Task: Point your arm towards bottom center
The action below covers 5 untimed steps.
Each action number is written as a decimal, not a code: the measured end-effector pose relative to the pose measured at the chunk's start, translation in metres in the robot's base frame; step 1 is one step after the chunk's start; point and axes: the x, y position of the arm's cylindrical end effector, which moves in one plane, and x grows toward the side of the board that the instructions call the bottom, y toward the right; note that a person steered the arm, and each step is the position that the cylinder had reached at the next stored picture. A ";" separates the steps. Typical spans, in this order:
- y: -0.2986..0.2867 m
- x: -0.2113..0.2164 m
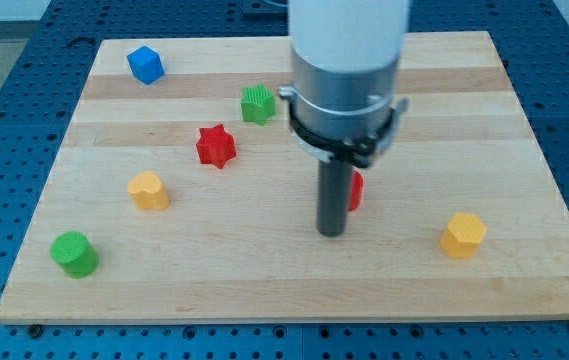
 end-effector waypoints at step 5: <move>0.001 0.036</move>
